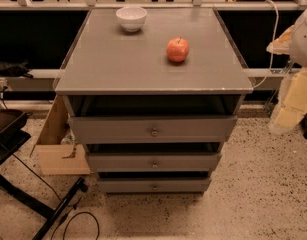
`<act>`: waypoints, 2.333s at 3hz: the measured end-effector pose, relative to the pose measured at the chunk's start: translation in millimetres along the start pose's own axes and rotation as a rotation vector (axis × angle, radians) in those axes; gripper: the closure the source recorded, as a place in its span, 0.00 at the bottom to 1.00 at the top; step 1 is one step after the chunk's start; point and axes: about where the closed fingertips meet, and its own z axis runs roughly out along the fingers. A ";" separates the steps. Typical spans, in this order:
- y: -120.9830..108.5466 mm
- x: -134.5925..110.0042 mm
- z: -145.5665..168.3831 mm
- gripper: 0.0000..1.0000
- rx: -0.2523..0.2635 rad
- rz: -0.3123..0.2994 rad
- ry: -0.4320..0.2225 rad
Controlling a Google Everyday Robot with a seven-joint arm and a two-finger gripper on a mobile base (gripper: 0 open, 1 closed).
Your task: Open middle drawer
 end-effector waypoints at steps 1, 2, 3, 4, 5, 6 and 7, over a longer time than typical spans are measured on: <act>-0.4 -0.9 -2.3 0.00 0.014 0.000 -0.003; 20.0 8.0 46.8 0.00 -0.010 -0.005 -0.038; 43.4 22.9 111.7 0.00 -0.026 -0.008 -0.054; 77.0 43.6 218.2 0.00 -0.046 -0.048 0.006; 89.1 61.4 299.5 0.00 -0.065 -0.090 0.058; 89.8 61.5 304.4 0.00 -0.068 -0.092 0.064; 93.2 63.7 334.9 0.00 -0.084 -0.103 0.097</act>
Offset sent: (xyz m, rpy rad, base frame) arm -0.0116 0.0082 -0.1227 0.0959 0.0413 0.0331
